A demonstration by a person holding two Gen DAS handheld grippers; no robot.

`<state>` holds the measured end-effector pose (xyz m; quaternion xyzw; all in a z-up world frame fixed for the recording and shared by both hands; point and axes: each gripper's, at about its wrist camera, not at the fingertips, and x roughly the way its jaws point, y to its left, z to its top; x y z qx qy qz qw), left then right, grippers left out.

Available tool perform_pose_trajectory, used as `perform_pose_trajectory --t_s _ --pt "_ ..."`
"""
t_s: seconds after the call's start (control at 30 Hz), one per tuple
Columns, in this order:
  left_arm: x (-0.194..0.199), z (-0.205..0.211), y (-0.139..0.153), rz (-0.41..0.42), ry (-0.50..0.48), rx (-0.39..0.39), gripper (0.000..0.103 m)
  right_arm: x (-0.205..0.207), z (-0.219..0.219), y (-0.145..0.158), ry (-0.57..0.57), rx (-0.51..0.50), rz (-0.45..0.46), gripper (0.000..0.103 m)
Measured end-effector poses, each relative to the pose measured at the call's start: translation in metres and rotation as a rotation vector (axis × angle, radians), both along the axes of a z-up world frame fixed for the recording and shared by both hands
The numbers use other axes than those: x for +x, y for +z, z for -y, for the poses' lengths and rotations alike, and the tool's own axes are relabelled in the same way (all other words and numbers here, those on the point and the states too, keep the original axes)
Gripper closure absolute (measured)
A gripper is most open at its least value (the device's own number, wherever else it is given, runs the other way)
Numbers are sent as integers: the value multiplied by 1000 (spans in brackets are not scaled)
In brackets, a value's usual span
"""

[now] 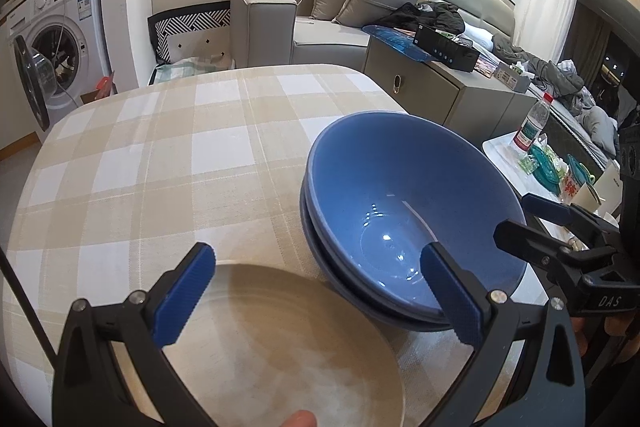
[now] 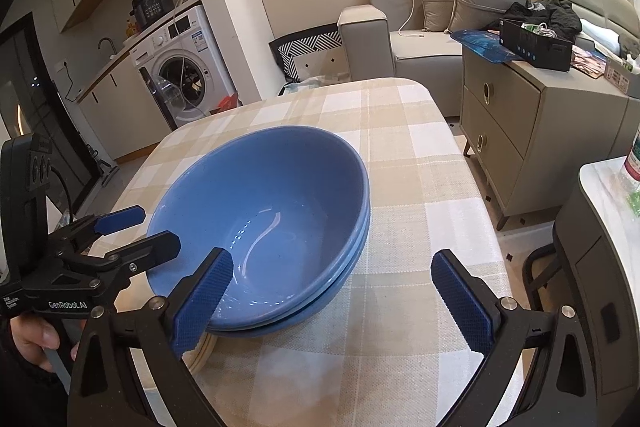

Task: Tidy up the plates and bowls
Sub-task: 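Position both open tools at the rim of the three-bowl stack, then close both tools on the rim of the blue bowl stack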

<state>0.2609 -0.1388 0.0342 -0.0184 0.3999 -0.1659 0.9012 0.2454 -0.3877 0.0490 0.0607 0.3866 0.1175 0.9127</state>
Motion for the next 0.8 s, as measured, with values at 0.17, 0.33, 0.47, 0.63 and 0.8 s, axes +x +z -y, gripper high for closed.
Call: perform_pose_trajectory --t_s 0.17,0.33,0.47,0.63,0.8 --pt "4 0 -3 -14 0 -4 0 6 0 -1 -6 6 -13 1" --pt "9 0 -6 -30 5 -4 0 10 -1 -3 -6 17 -26 1" --pt "11 0 -7 -39 10 -3 0 13 -2 -6 -3 17 -36 1" --pt "16 -1 -8 -53 24 -6 0 18 -4 -8 1 16 -42 3" --pt "22 -1 -8 -66 35 -12 2 22 -3 -11 -5 27 -59 11"
